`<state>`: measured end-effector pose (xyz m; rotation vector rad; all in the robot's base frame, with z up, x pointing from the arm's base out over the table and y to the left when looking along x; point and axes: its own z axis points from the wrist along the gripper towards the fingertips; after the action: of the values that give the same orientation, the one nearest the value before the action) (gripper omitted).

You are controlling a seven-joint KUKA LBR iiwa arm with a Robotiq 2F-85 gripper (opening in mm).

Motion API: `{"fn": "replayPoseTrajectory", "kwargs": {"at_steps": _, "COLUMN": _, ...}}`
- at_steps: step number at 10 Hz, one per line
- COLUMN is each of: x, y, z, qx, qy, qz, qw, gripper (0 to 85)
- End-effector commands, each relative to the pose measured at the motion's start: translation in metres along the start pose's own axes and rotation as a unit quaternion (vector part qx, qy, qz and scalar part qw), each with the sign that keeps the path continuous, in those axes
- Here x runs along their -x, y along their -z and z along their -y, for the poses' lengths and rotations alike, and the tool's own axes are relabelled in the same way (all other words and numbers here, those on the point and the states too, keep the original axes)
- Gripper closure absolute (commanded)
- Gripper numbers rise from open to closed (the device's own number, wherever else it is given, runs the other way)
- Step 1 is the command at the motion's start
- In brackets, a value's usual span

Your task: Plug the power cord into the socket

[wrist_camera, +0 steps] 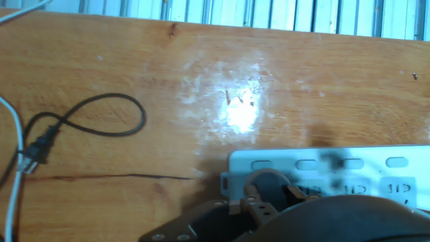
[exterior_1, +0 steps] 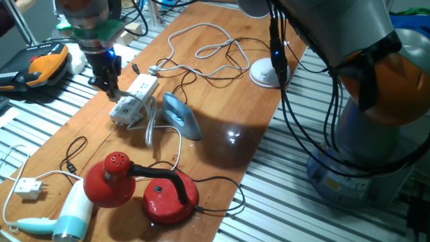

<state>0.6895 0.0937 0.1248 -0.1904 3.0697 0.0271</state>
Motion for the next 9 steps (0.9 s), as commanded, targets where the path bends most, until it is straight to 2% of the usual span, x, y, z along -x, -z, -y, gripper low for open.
{"fn": "replayPoseTrajectory", "kwargs": {"at_steps": 1, "x": 0.0001, "y": -0.0011, "z": 0.0004, "qx": 0.003, "qy": -0.002, "qz": -0.003, "qw": 1.0000, "gripper": 85.0}}
{"fn": "replayPoseTrajectory", "kwargs": {"at_steps": 3, "x": 0.0006, "y": -0.0013, "z": -0.0006, "qx": 0.005, "qy": -0.002, "qz": -0.004, "qw": 1.0000, "gripper": 85.0}}
{"fn": "replayPoseTrajectory", "kwargs": {"at_steps": 4, "x": 0.0006, "y": -0.0013, "z": -0.0006, "qx": 0.012, "qy": -0.017, "qz": -0.008, "qw": 0.9998, "gripper": 85.0}}
{"fn": "replayPoseTrajectory", "kwargs": {"at_steps": 5, "x": 0.0006, "y": -0.0013, "z": -0.0006, "qx": 0.009, "qy": -0.026, "qz": -0.011, "qw": 0.9996, "gripper": 85.0}}
{"fn": "replayPoseTrajectory", "kwargs": {"at_steps": 7, "x": 0.0006, "y": -0.0013, "z": -0.0006, "qx": 0.017, "qy": -0.034, "qz": -0.012, "qw": 0.9992, "gripper": 85.0}}
{"fn": "replayPoseTrajectory", "kwargs": {"at_steps": 9, "x": 0.0006, "y": -0.0013, "z": -0.0006, "qx": -0.004, "qy": -0.018, "qz": -0.017, "qw": 0.9997, "gripper": 85.0}}
